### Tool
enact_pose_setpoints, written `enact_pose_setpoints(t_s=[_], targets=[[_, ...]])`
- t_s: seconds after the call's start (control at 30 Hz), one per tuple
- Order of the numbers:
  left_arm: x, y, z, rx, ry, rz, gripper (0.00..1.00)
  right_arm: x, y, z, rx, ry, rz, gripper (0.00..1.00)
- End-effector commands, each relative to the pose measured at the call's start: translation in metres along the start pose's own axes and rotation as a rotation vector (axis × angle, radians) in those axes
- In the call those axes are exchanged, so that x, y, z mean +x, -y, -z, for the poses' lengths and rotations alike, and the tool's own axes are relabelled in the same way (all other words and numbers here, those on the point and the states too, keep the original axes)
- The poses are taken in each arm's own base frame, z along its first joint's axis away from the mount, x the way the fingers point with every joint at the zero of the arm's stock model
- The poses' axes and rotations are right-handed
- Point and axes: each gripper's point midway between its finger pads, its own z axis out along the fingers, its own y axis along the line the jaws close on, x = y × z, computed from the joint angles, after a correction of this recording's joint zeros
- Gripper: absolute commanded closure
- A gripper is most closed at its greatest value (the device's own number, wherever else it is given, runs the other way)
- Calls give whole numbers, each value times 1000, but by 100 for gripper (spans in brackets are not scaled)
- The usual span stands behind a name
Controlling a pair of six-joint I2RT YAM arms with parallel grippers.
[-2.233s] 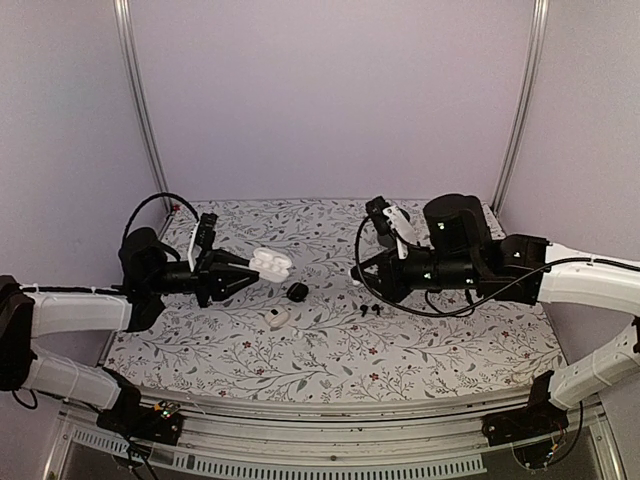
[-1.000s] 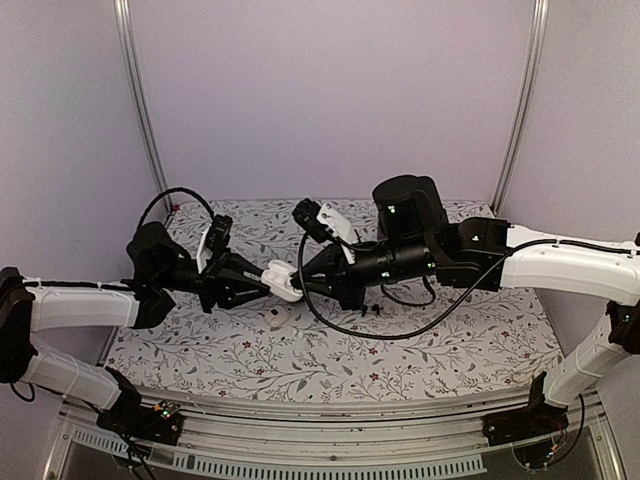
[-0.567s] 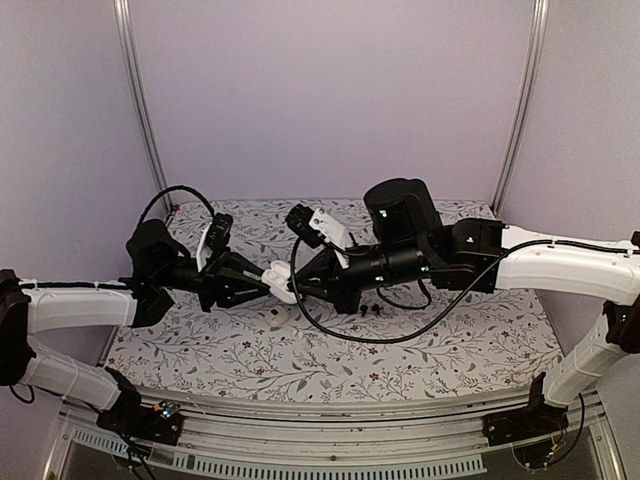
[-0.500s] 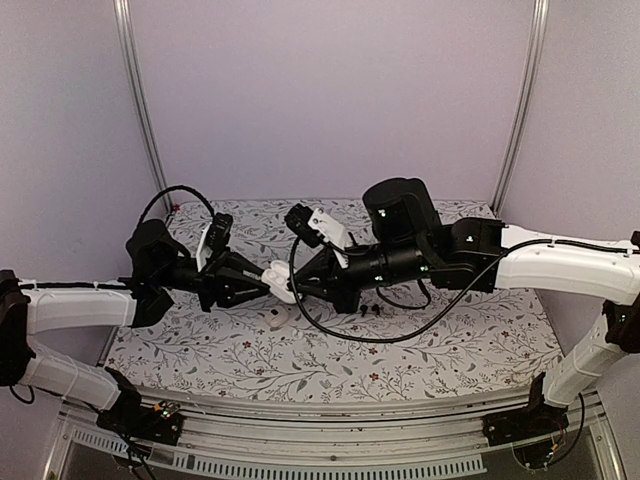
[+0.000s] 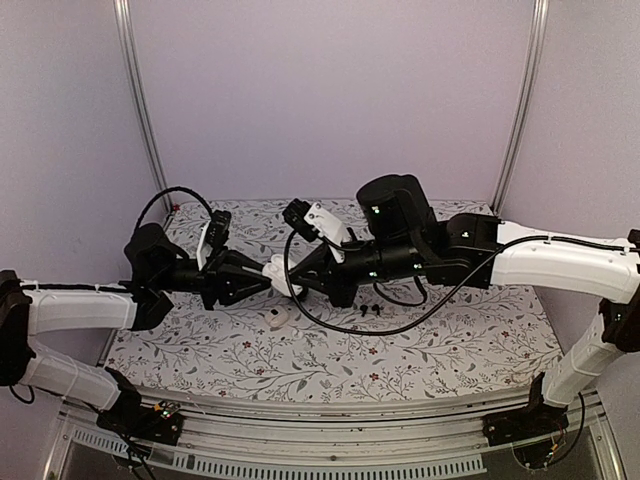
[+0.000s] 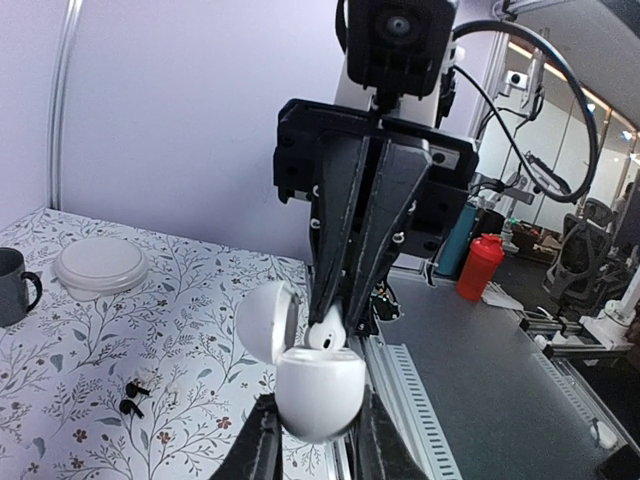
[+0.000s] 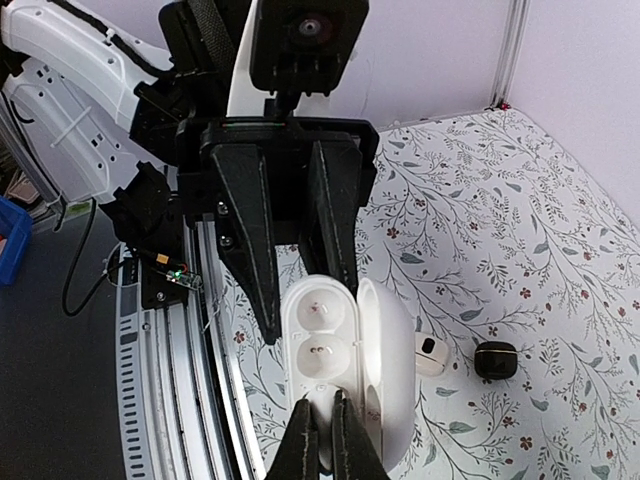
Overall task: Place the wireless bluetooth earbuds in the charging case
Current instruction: Insert the left earbud into the right side groove of the charging case.
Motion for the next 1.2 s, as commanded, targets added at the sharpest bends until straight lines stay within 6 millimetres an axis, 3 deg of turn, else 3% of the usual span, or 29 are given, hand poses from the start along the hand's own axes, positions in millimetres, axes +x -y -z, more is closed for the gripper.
enact_pose_setpoints(t_s=[0.0, 0.23, 0.6, 0.83, 1.17], targets=[[-12, 14, -3, 35, 80, -33, 100, 15, 4, -15, 33, -61, 0, 96], [-11, 18, 1, 38, 148, -18, 100, 17, 5, -15, 36, -75, -4, 95], [-12, 19, 1, 34, 154, -32, 100, 13, 6, -13, 45, -72, -6, 85], [-10, 14, 0, 14, 157, -13, 100, 7, 12, -10, 79, -64, -12, 84], [-4, 6, -4, -15, 177, 22, 100, 18, 25, -22, 87, -91, -75, 87]])
